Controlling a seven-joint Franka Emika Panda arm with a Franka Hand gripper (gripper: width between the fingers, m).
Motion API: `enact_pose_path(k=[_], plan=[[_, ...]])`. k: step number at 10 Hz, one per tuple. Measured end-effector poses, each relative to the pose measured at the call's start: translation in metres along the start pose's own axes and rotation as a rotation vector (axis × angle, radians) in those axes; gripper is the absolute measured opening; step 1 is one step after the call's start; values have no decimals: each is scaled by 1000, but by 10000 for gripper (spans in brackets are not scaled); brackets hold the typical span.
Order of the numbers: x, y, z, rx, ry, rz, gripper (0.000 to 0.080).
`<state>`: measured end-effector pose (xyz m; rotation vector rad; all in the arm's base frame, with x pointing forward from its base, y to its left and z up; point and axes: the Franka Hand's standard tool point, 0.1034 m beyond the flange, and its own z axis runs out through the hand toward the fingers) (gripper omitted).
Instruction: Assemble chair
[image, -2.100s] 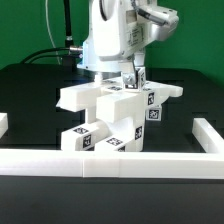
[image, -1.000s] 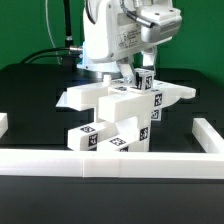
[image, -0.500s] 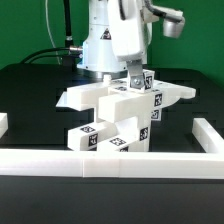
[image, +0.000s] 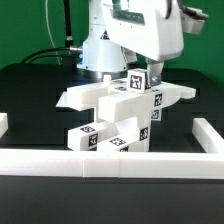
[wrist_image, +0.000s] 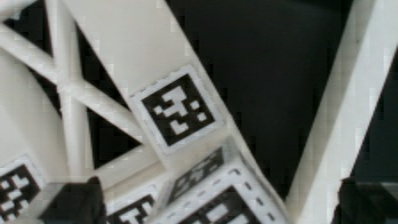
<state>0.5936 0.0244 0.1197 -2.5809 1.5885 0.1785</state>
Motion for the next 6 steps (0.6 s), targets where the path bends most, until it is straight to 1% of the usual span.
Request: enact_pose_path(k=[2, 6], plan=[[-2, -1, -1, -3, -4, -148, 649], [-1, -1, -1, -3, -5, -431, 649]])
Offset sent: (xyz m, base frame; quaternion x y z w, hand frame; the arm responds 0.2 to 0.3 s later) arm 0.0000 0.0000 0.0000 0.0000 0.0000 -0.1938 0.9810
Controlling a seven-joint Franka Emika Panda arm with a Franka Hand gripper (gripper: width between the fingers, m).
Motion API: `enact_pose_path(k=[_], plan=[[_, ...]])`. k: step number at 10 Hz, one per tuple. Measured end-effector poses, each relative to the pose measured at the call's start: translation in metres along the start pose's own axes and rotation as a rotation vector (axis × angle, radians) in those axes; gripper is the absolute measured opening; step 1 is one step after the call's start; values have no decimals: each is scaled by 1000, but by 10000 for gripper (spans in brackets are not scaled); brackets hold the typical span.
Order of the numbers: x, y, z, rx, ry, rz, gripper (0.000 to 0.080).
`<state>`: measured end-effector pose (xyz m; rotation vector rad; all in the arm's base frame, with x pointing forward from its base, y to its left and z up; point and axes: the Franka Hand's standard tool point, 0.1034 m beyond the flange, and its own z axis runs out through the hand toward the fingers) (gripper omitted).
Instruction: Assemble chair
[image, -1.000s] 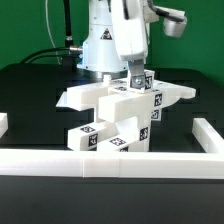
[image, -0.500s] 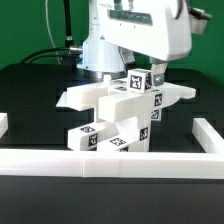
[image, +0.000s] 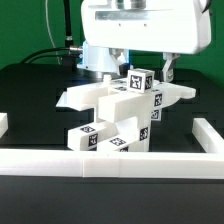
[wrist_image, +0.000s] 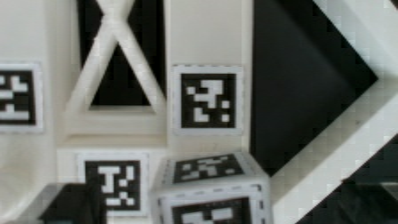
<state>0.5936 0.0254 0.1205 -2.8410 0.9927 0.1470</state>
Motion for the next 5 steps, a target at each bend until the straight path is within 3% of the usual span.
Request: enact_pose_path(k=[2, 5], plan=[[1, 2, 0, -13, 5, -232, 649], [-1, 0, 0, -76, 14, -551, 649]])
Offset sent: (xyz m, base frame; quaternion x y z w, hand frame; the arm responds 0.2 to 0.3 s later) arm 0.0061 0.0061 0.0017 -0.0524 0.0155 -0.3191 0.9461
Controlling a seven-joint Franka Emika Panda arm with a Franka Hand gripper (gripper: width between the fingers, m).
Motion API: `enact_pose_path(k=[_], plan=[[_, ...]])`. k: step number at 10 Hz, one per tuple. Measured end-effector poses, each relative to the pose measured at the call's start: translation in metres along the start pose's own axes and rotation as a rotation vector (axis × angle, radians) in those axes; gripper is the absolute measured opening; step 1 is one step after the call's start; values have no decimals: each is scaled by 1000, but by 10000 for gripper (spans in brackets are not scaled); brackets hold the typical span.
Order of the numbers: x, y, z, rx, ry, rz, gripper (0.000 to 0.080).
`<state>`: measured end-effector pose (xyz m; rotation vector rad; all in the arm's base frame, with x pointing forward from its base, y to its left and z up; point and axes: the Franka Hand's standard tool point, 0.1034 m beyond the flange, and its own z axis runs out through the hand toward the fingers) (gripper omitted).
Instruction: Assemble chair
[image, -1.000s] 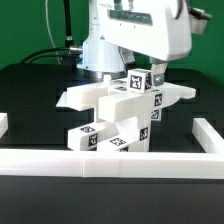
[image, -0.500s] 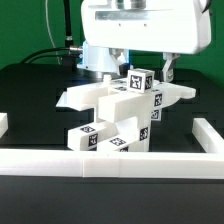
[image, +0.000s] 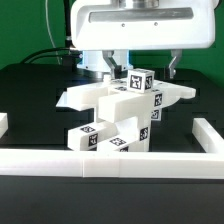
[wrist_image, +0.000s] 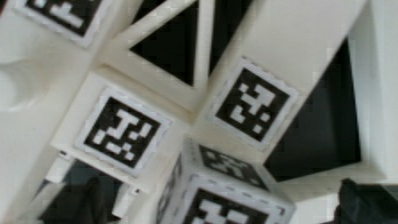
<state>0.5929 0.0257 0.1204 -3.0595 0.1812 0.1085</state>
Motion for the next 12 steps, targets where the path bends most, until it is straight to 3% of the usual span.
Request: enact_pose_path(k=[3, 8, 10, 12], plan=[[0, -3, 1, -25, 8, -224, 649], [2, 2, 2, -31, 15, -523, 649], [7, 8, -2, -78, 15, -777, 649], [8, 11, -1, -93, 10, -895, 649]])
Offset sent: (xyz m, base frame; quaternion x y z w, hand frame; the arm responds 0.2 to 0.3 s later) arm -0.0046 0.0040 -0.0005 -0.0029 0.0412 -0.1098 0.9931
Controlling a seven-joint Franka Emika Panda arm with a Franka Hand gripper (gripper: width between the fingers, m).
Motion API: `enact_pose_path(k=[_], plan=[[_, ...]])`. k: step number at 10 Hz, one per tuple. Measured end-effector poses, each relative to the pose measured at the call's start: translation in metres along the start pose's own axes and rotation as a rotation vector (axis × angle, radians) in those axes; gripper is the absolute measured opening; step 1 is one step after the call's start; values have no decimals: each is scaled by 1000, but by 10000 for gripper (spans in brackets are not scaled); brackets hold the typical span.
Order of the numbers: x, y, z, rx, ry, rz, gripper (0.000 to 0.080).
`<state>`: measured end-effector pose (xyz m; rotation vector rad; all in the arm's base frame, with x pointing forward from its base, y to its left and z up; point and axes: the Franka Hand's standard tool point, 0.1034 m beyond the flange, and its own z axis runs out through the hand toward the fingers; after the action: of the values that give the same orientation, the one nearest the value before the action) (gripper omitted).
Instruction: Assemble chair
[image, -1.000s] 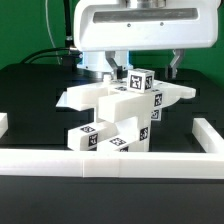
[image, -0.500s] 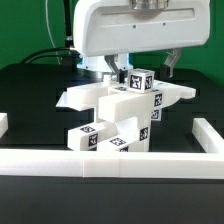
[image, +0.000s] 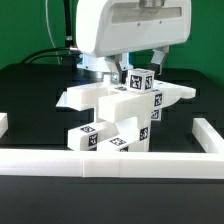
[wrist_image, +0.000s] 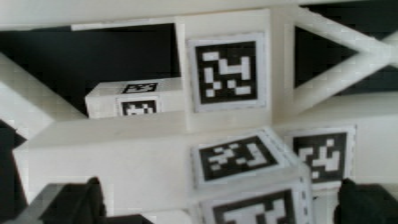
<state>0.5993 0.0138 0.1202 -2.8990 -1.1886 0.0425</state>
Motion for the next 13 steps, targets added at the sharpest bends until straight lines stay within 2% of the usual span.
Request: enact_pose_path(k=[1, 4, 5, 6, 7, 10, 13], plan=[[-1, 1, 0, -1, -1, -60, 649], [2, -2, 0, 1, 0, -3, 621], [2, -3, 0, 1, 1, 10, 444], [2, -2, 0, 1, 1, 12, 444], [1, -2, 0, 2, 1, 34, 281], [1, -1, 0, 2, 2, 94, 284], [1, -1, 0, 3, 1, 303, 284]])
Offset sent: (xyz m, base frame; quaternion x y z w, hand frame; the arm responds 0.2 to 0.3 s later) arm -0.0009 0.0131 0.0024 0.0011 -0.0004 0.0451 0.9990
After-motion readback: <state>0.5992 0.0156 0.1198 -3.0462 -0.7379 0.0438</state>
